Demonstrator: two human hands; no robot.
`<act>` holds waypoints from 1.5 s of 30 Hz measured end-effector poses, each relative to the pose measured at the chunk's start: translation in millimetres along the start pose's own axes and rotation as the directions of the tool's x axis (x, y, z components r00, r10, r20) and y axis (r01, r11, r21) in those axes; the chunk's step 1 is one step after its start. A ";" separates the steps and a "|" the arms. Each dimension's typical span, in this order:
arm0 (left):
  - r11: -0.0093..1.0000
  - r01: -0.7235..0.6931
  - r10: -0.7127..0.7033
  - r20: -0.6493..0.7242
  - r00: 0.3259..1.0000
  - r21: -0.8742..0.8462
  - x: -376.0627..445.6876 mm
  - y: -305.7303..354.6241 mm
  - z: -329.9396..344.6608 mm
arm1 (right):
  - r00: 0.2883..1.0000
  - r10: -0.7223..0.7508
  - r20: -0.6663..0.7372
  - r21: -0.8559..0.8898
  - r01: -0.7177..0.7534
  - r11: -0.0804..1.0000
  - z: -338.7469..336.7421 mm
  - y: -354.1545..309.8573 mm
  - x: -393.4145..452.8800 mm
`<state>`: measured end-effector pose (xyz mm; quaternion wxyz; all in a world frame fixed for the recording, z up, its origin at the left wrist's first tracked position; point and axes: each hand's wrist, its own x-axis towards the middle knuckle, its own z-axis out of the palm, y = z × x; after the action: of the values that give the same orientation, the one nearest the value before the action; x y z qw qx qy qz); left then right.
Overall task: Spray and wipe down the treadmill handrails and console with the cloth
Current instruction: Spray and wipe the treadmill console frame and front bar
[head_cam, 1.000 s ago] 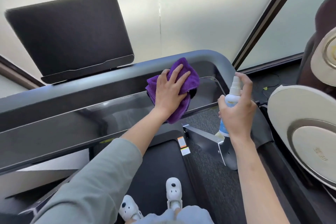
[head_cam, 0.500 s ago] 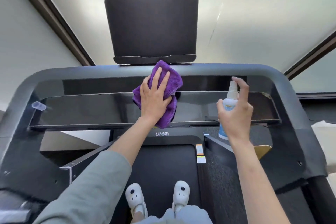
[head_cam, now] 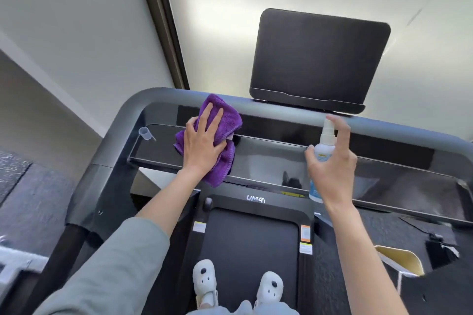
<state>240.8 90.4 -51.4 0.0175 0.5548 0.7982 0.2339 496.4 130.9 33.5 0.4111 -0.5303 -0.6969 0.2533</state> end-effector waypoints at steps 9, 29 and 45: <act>0.988 -0.114 0.118 0.030 0.993 -0.109 8.4 -61.2 -26.7 | 1.000 0.005 -0.026 -0.001 -0.005 1.000 46.2 -31.7 -10.6; 0.998 0.057 -0.057 -0.045 0.997 -0.001 -15.9 -57.2 -20.6 | 0.999 -0.036 0.012 -0.048 0.036 0.998 56.7 -40.5 -9.3; 0.990 0.042 -0.049 0.050 0.998 0.132 7.4 14.7 3.2 | 0.999 0.040 0.004 -0.075 -0.039 0.996 19.8 2.3 2.8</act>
<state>251.8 102.2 -46.8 0.0076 0.5425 0.8236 0.1656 480.7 135.9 22.0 0.3840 -0.5582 -0.6964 0.2365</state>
